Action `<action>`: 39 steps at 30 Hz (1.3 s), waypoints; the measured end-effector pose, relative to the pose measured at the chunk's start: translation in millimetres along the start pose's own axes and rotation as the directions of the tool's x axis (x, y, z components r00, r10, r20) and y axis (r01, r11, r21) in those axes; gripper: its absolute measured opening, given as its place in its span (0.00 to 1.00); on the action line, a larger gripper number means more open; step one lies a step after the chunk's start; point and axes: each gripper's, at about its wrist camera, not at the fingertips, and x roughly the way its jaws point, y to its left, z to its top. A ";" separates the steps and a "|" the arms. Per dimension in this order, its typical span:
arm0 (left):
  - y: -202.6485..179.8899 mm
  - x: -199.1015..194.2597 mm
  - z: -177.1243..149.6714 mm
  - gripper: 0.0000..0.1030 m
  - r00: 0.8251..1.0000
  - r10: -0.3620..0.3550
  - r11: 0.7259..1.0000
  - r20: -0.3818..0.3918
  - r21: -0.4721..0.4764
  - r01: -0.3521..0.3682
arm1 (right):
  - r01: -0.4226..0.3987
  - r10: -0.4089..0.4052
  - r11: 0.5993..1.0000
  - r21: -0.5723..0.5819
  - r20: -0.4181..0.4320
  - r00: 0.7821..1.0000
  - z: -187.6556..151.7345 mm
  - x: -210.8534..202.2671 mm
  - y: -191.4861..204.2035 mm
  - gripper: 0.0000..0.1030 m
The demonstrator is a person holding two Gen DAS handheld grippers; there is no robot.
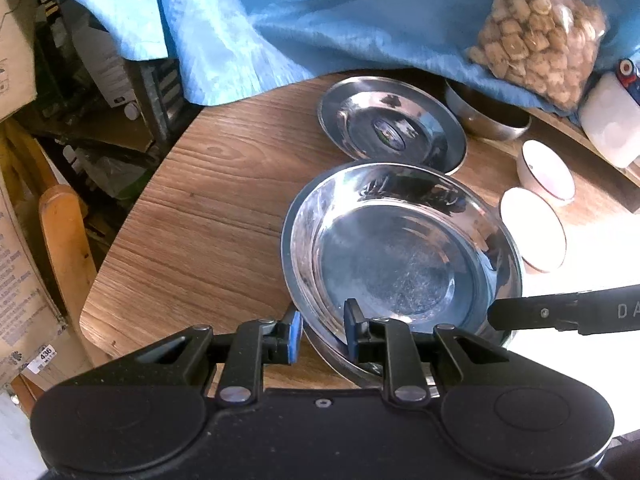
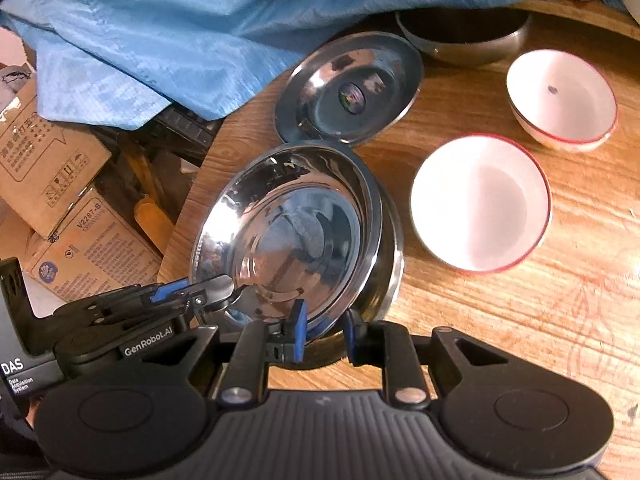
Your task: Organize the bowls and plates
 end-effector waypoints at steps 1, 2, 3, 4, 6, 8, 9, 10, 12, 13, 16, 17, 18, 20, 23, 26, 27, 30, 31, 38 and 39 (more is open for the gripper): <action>-0.5 0.8 0.0 0.24 1.000 -0.002 1.000 -0.003 0.003 0.002 | -0.001 0.001 1.000 0.004 -0.003 1.000 -0.6 -0.7 -0.7 0.22; -0.9 1.6 -0.1 0.25 1.000 -0.004 1.000 -0.007 0.005 0.004 | 0.001 -0.001 1.000 0.006 -0.006 1.000 -0.8 -0.8 -0.8 0.23; -1.3 2.6 -0.2 0.25 1.000 -0.004 1.000 -0.011 0.008 0.004 | 0.007 -0.007 1.000 0.006 -0.011 1.000 -1.4 -0.6 0.0 0.23; -2.1 3.4 -0.7 0.25 1.000 -0.003 1.000 -0.015 0.012 0.003 | 0.014 -0.014 1.000 0.004 -0.018 1.000 -1.7 0.3 0.7 0.24; -2.8 4.4 -0.8 0.25 1.000 -0.001 1.000 -0.017 0.019 0.001 | 0.023 -0.023 1.000 0.002 -0.027 0.999 -2.5 1.9 1.6 0.25; -2.8 5.1 -0.2 0.25 1.000 0.003 1.000 -0.016 0.027 -0.002 | 0.026 -0.026 1.000 0.002 -0.029 0.999 -2.7 2.9 1.9 0.25; -2.7 5.6 0.2 0.25 1.000 0.004 1.000 -0.017 0.028 -0.003 | 0.026 -0.026 1.000 0.001 -0.030 0.999 -2.7 3.4 1.7 0.25; -2.3 6.1 0.2 0.25 1.000 0.005 1.000 -0.020 0.030 -0.005 | 0.027 -0.027 1.000 0.001 -0.032 0.999 -3.2 3.9 1.4 0.26; -2.6 6.9 0.5 0.25 1.000 0.009 0.999 -0.024 0.037 -0.008 | 0.030 -0.030 1.000 -0.004 -0.037 0.999 -3.9 4.9 2.2 0.28; -3.1 7.1 0.9 0.25 1.000 0.009 0.999 -0.024 0.040 -0.008 | 0.033 -0.033 0.999 -0.008 -0.038 0.999 -4.3 4.9 2.6 0.28; -3.3 7.5 1.3 0.25 1.000 0.008 0.999 -0.025 0.044 -0.007 | 0.037 -0.038 0.999 -0.009 -0.043 0.998 -3.7 6.8 3.8 0.30; -3.7 7.9 1.4 0.25 1.000 0.007 0.999 -0.025 0.044 -0.006 | 0.038 -0.038 0.999 -0.008 -0.046 0.998 -3.9 7.1 3.5 0.30; -3.8 8.2 1.7 0.25 1.000 0.004 0.999 -0.026 0.046 -0.003 | 0.039 -0.039 0.999 -0.007 -0.047 0.998 -3.9 8.1 3.6 0.32; -4.4 8.5 1.7 0.26 1.000 0.000 0.999 -0.027 0.050 0.001 | 0.044 -0.044 0.999 -0.007 -0.056 0.997 -4.1 8.4 3.8 0.36; -2.9 9.2 2.4 0.29 0.999 -0.012 0.999 -0.031 0.047 0.014 | 0.047 -0.047 0.999 -0.006 -0.067 0.997 -4.5 8.9 3.8 0.43; 0.6 10.9 3.0 0.29 0.999 -0.022 0.999 -0.040 0.027 0.023 | 0.044 -0.044 0.999 0.003 -0.070 0.997 -4.2 9.0 2.2 0.46; 2.7 11.3 3.2 0.30 0.999 -0.030 0.999 -0.043 0.016 0.030 | 0.045 -0.045 0.999 0.007 -0.071 0.996 -4.1 9.0 2.0 0.47; 8.2 9.8 4.6 0.48 0.999 -0.042 0.999 -0.031 -0.013 0.041 | 0.038 -0.038 0.999 0.009 -0.063 0.997 -4.1 6.2 2.0 0.51; 10.3 8.5 5.2 0.64 0.999 -0.041 0.999 -0.022 -0.024 0.041 | 0.039 -0.039 0.999 0.006 -0.059 0.998 -3.9 4.9 2.4 0.54; 23.3 3.5 25.7 0.97 0.996 -0.028 0.992 0.083 -0.117 0.037 | 0.042 -0.042 0.999 0.006 -0.004 0.999 0.7 -4.1 2.9 0.83; 24.2 5.1 30.3 0.97 0.996 -0.025 0.992 0.090 -0.123 0.036 | 0.040 -0.040 0.999 0.004 0.007 0.999 1.7 -6.0 2.7 0.85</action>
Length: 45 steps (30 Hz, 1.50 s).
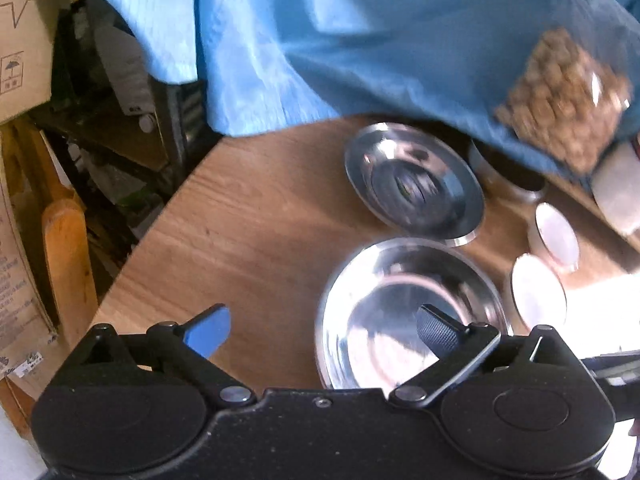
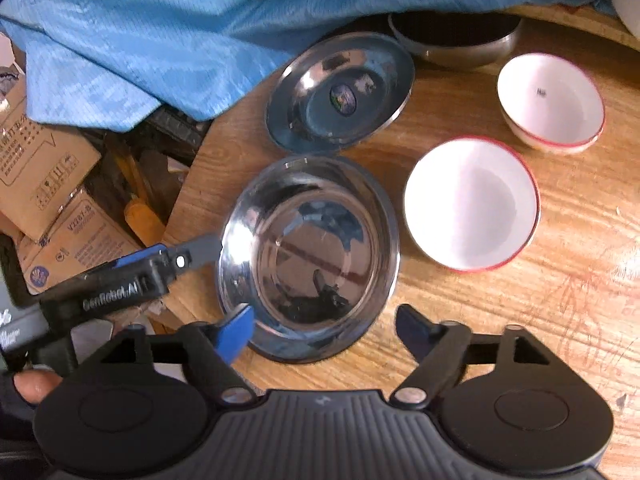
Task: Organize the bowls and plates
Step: 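Open both tools to release the large plate, then move both tools to the small steel plate with the printed logo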
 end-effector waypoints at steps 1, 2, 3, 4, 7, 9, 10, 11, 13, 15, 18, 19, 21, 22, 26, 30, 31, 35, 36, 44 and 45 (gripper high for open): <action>-0.2 2.1 4.1 0.97 1.000 0.005 1.000 0.006 -0.001 -0.005 | -0.001 0.001 1.000 -0.002 0.014 1.000 1.1 -1.6 0.2 0.86; -0.8 4.9 9.4 0.98 1.000 0.012 1.000 0.016 -0.001 -0.012 | 0.001 -0.001 1.000 -0.005 0.033 0.999 2.6 -3.5 0.6 0.88; -0.6 7.1 13.9 0.98 1.000 0.011 1.000 0.023 -0.007 -0.011 | 0.008 -0.008 1.000 -0.010 0.058 0.998 4.2 -5.7 1.6 0.91; -0.1 9.0 18.4 0.98 1.000 0.002 1.000 0.030 -0.017 -0.002 | 0.020 -0.019 1.000 -0.012 0.086 0.996 5.7 -8.1 2.5 0.92; 0.4 17.4 33.5 0.99 0.998 -0.034 0.998 0.045 -0.058 0.037 | 0.043 -0.042 0.999 -0.001 0.180 0.983 11.3 -17.0 0.1 1.00; 0.0 25.8 42.0 0.99 0.998 -0.049 0.996 0.050 -0.071 0.053 | 0.063 -0.064 0.998 0.012 0.234 0.970 16.9 -21.0 -1.5 1.00; -1.1 30.5 45.7 0.99 0.997 -0.054 0.996 0.050 -0.073 0.058 | 0.074 -0.076 0.997 0.018 0.256 0.964 19.2 -22.2 -2.5 1.00; -2.0 35.9 50.0 0.99 0.997 -0.060 0.995 0.047 -0.071 0.064 | 0.085 -0.089 0.996 0.026 0.275 0.957 21.8 -22.5 -3.3 1.00; -3.9 45.3 55.7 0.99 0.997 -0.071 0.995 0.042 -0.065 0.073 | 0.105 -0.110 0.994 0.035 0.308 0.945 26.6 -23.1 -4.2 1.00; -6.2 54.6 62.2 0.99 0.996 -0.082 0.995 0.035 -0.055 0.084 | 0.125 -0.130 0.991 0.038 0.332 0.934 32.1 -21.1 -4.0 1.00; -10.1 66.2 74.9 0.99 0.994 -0.103 0.994 0.022 -0.022 0.103 | 0.155 -0.158 0.987 0.037 0.340 0.927 41.9 -15.9 -4.4 1.00; -10.9 69.8 78.9 0.99 0.994 -0.105 0.994 0.018 -0.011 0.105 | 0.162 -0.165 0.986 0.036 0.339 0.926 45.0 -12.7 -4.0 1.00; -13.1 78.3 86.9 0.99 0.994 -0.107 0.994 0.006 0.007 0.107 | 0.175 -0.178 0.984 0.037 0.323 0.930 53.2 -6.2 -4.4 1.00; -13.5 82.5 90.4 0.99 0.994 -0.111 0.994 -0.002 0.013 0.111 | 0.182 -0.185 0.983 0.039 0.316 0.931 56.8 -3.3 -4.6 1.00; -15.4 96.8 104.0 0.99 0.992 -0.121 0.992 -0.022 0.031 0.122 | 0.227 -0.224 0.973 0.029 0.323 0.920 71.0 8.7 -1.5 1.00; -16.7 107.0 114.4 0.99 0.990 -0.135 0.989 -0.028 0.050 0.136 | 0.256 -0.257 0.966 0.049 0.333 0.907 83.3 17.7 -4.6 0.99; -16.4 109.2 116.1 0.99 0.990 -0.139 0.989 -0.031 0.052 0.141 | 0.256 -0.260 0.965 0.056 0.332 0.907 85.8 20.0 -6.1 0.99; -17.0 121.3 120.5 0.99 0.989 -0.140 0.988 -0.054 0.063 0.144 | 0.275 -0.282 0.959 0.066 0.315 0.906 93.4 30.5 -9.1 0.98; -16.9 123.2 120.7 0.99 0.988 -0.141 0.987 -0.061 0.067 0.145 | 0.278 -0.285 0.958 0.068 0.308 0.907 94.5 32.6 -8.8 0.98; -14.8 132.1 120.7 0.99 0.982 -0.162 0.984 -0.098 0.051 0.168 | 0.313 -0.318 0.948 0.062 0.269 0.909 97.8 47.6 -7.9 0.87; -15.5 131.6 120.8 0.99 0.982 -0.163 0.984 -0.095 0.053 0.169 | 0.315 -0.320 0.947 0.065 0.267 0.909 97.9 47.9 -8.5 0.85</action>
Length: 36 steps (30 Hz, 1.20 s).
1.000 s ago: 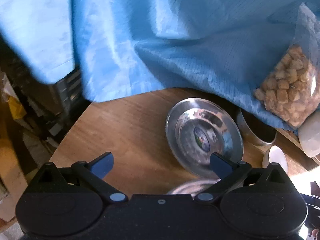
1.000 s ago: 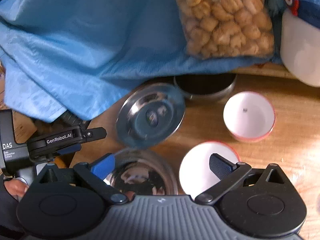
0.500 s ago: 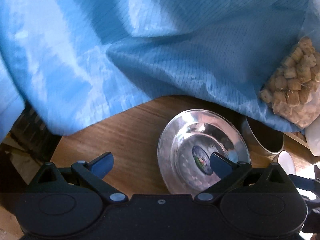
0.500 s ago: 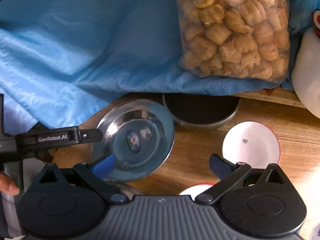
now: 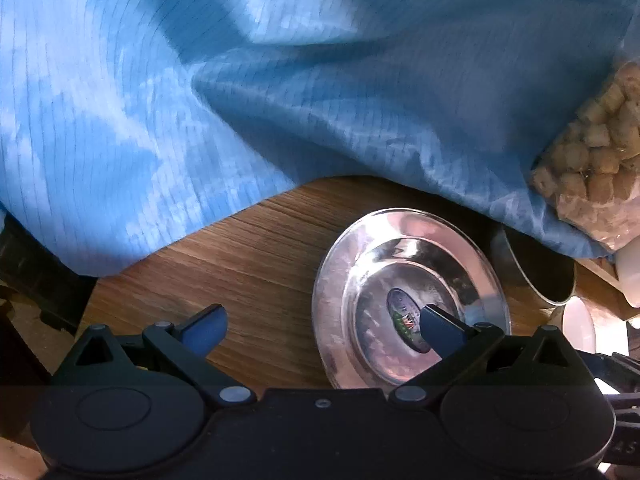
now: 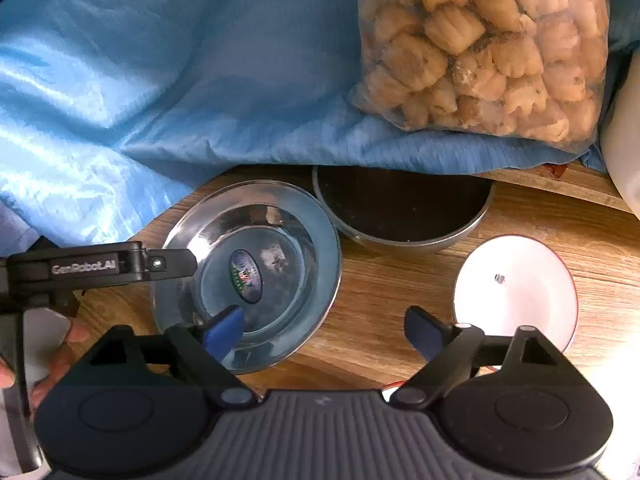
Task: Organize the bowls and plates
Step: 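Move both tools to the small steel plate with the printed logo, then close the left tool on the logo plate's rim while the right tool grips it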
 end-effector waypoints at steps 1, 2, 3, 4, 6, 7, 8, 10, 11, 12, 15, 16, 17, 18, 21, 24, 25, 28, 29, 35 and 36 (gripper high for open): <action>-0.6 0.4 0.2 0.99 1.000 -0.003 1.000 0.002 0.003 0.003 | 0.002 -0.002 1.000 0.004 -0.003 1.000 0.5 1.2 -0.4 0.84; -1.2 0.5 1.0 0.99 1.000 -0.007 1.000 0.003 0.007 0.007 | 0.001 -0.001 1.000 0.007 -0.006 1.000 1.3 2.3 -0.9 0.81; -2.1 0.5 1.4 0.99 1.000 -0.014 1.000 0.004 0.010 0.013 | -0.003 0.003 1.000 0.008 -0.009 1.000 2.2 3.2 -1.1 0.80; -3.1 0.0 1.6 0.99 1.000 -0.019 1.000 0.005 0.011 0.019 | -0.005 0.005 1.000 0.008 -0.011 1.000 2.8 4.5 -1.1 0.79; -5.2 0.4 2.1 0.98 1.000 -0.018 1.000 0.005 0.014 0.018 | -0.005 0.005 1.000 0.003 -0.016 1.000 4.3 7.8 -1.0 0.73; -6.1 1.6 2.5 0.96 1.000 -0.016 1.000 0.001 0.016 0.016 | -0.005 0.005 1.000 0.002 -0.020 1.000 5.3 9.1 -1.3 0.70; -6.6 2.2 2.7 0.94 1.000 -0.017 1.000 -0.002 0.017 0.017 | -0.006 0.006 1.000 0.003 -0.023 1.000 6.1 10.5 -1.8 0.65; -7.2 3.2 2.7 0.89 1.000 -0.019 1.000 -0.005 0.019 0.019 | -0.006 0.006 1.000 0.000 -0.027 1.000 8.4 14.2 -1.5 0.60; -7.9 2.2 2.3 0.84 1.000 -0.021 1.000 -0.005 0.020 0.021 | -0.004 0.004 1.000 -0.001 -0.027 1.000 9.3 15.0 -1.7 0.57; -7.8 2.2 2.4 0.82 1.000 -0.021 1.000 -0.005 0.020 0.021 | -0.006 0.006 1.000 -0.002 -0.027 1.000 9.7 15.9 -1.7 0.52; -7.0 1.5 2.7 0.70 1.000 -0.027 0.999 -0.004 0.019 0.027 | -0.019 0.019 1.000 0.004 -0.039 0.999 11.5 19.5 -4.4 0.33; -6.6 1.4 2.8 0.63 0.999 -0.032 0.999 -0.006 0.016 0.032 | -0.023 0.023 1.000 0.008 -0.043 0.999 11.7 20.2 -5.7 0.31; -6.5 2.4 3.0 0.57 0.999 -0.038 0.999 -0.009 0.013 0.038 | -0.028 0.028 1.000 0.013 -0.049 0.998 12.3 21.5 -6.5 0.28; -5.8 2.4 3.2 0.54 0.999 -0.046 0.999 -0.011 0.010 0.046 | -0.033 0.034 0.999 0.015 -0.055 0.998 12.9 22.5 -7.1 0.27; -3.9 1.8 2.4 0.44 0.998 -0.055 0.998 -0.005 0.009 0.055 | -0.048 0.048 0.999 0.012 -0.066 0.997 12.8 24.2 -8.7 0.20; -0.2 3.3 1.0 0.32 0.998 -0.064 0.998 -0.004 -0.003 0.064 | -0.062 0.063 0.998 0.013 -0.069 0.996 11.7 25.6 -9.7 0.18; 1.3 3.4 0.2 0.28 0.998 -0.062 0.998 -0.002 -0.009 0.062 | -0.064 0.065 0.998 0.012 -0.070 0.995 12.0 25.7 -10.0 0.18; 5.8 3.5 -1.4 0.17 0.999 -0.048 0.999 0.007 -0.025 0.048 | -0.064 0.064 0.998 0.005 -0.071 0.995 13.1 25.5 -9.7 0.18; 7.4 2.7 -2.0 0.16 0.999 -0.043 0.999 0.006 -0.030 0.043 | -0.062 0.062 0.998 0.002 -0.072 0.996 13.6 25.6 -9.1 0.18; 10.1 -13.2 -4.7 0.16 0.998 -0.012 1.000 0.058 -0.015 0.013 | -0.086 0.084 0.996 -0.026 -0.066 0.994 17.5 24.0 0.4 0.17; 10.6 -15.5 -4.4 0.16 0.998 -0.006 1.000 0.064 -0.016 0.008 | -0.093 0.091 0.995 -0.029 -0.065 0.994 18.2 24.0 1.8 0.17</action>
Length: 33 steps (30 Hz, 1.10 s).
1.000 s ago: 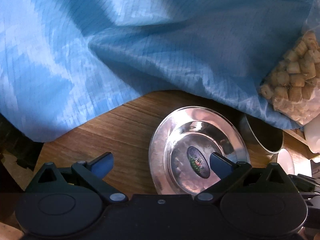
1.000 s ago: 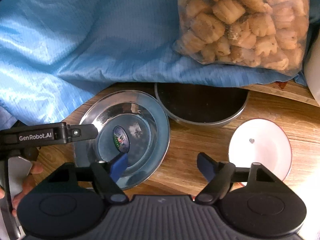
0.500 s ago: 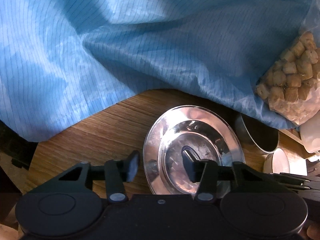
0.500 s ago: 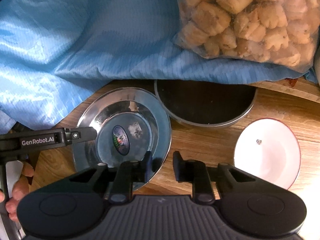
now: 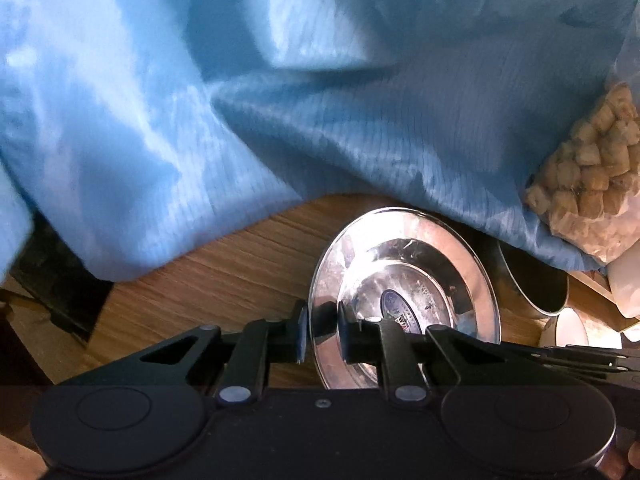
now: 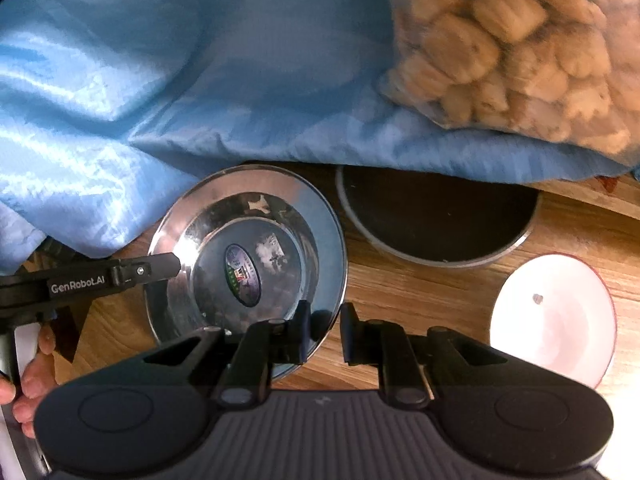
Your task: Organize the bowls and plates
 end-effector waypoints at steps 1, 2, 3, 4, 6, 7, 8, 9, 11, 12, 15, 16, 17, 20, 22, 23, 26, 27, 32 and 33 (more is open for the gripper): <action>0.7 -2.6 0.6 0.16 1.000 0.006 1.000 0.006 -0.002 -0.006 | -0.009 0.009 1.000 0.000 0.001 1.000 1.0 0.1 1.1 0.17; 1.7 -5.9 1.4 0.16 1.000 0.013 1.000 0.015 -0.006 -0.013 | -0.018 0.018 1.000 0.002 0.002 1.000 1.9 -0.1 2.1 0.17; 2.3 -9.0 1.4 0.16 0.999 0.018 1.000 0.026 -0.009 -0.018 | -0.028 0.028 1.000 0.003 0.006 1.000 3.2 -1.1 3.7 0.17; 3.4 -12.6 1.7 0.16 0.999 0.025 1.000 0.038 -0.012 -0.024 | -0.037 0.037 0.999 0.001 0.012 0.999 5.8 -2.3 5.3 0.17; 4.7 -17.6 2.4 0.16 0.998 0.034 0.999 0.056 -0.020 -0.033 | -0.049 0.049 0.999 -0.012 0.025 0.998 9.2 -4.3 9.6 0.17; 5.4 -20.8 3.1 0.16 0.997 0.039 0.999 0.063 -0.023 -0.037 | -0.051 0.052 0.998 -0.022 0.029 0.998 11.1 -4.8 12.3 0.17; 5.5 -23.6 2.7 0.16 0.997 0.045 0.999 0.069 -0.022 -0.044 | -0.051 0.052 0.998 -0.031 0.031 0.998 11.8 -4.9 14.7 0.17; 5.1 -26.6 1.8 0.16 0.996 0.053 0.998 0.075 -0.018 -0.052 | -0.051 0.053 0.998 -0.046 0.032 0.998 12.6 -5.6 17.6 0.17; 4.7 -33.0 -0.8 0.16 0.994 0.064 0.998 0.085 -0.012 -0.064 | -0.056 0.058 0.996 -0.069 0.034 0.998 12.4 -8.8 21.6 0.17; 4.1 -36.3 -2.3 0.16 0.994 0.067 0.998 0.089 -0.010 -0.066 | -0.059 0.062 0.995 -0.076 0.035 0.997 11.9 -11.0 22.7 0.17; 2.8 -45.3 -9.4 0.16 0.993 0.069 0.998 0.095 -0.007 -0.068 | -0.072 0.075 0.994 -0.080 0.038 0.996 6.6 -19.2 22.5 0.17; 1.9 -47.8 -11.6 0.16 0.993 0.070 0.998 0.097 -0.004 -0.070 | -0.074 0.077 0.994 -0.082 0.040 0.996 4.0 -22.8 21.8 0.17; 0.8 -50.4 -13.9 0.16 0.993 0.071 0.997 0.099 -0.002 -0.071 | -0.076 0.080 0.994 -0.083 0.043 0.996 0.6 -26.5 20.6 0.17; -1.5 -60.5 -21.8 0.16 0.993 0.063 0.998 0.102 -0.002 -0.064 | -0.079 0.083 0.993 -0.086 0.049 0.995 -5.4 -35.2 22.0 0.17; -4.4 -65.8 -27.6 0.16 0.993 0.059 0.998 0.105 0.004 -0.059 | -0.081 0.086 0.993 -0.088 0.056 0.995 -11.4 -44.0 20.6 0.17; -6.1 -69.4 -31.4 0.16 0.993 0.057 0.998 0.107 0.008 -0.058 | -0.083 0.089 0.993 -0.087 0.058 0.994 -14.8 -48.6 19.4 0.17; -11.9 -75.9 -41.3 0.17 0.992 0.059 0.998 0.109 0.023 -0.062 | -0.088 0.094 0.992 -0.087 0.065 0.993 -23.9 -58.6 18.4 0.17; -13.8 -78.6 -44.8 0.17 0.992 0.061 0.997 0.110 0.030 -0.064 | -0.091 0.097 0.992 -0.087 0.066 0.993 -27.5 -62.4 17.8 0.17; -21.6 -92.7 -62.5 0.18 0.991 0.072 0.995 0.111 0.064 -0.080 | -0.111 0.116 0.991 -0.080 0.066 0.991 -44.3 -75.6 14.2 0.17; -23.2 -95.2 -66.4 0.18 0.991 0.075 0.994 0.109 0.070 -0.083 | -0.113 0.118 0.990 -0.080 0.065 0.991 -47.9 -76.5 13.8 0.17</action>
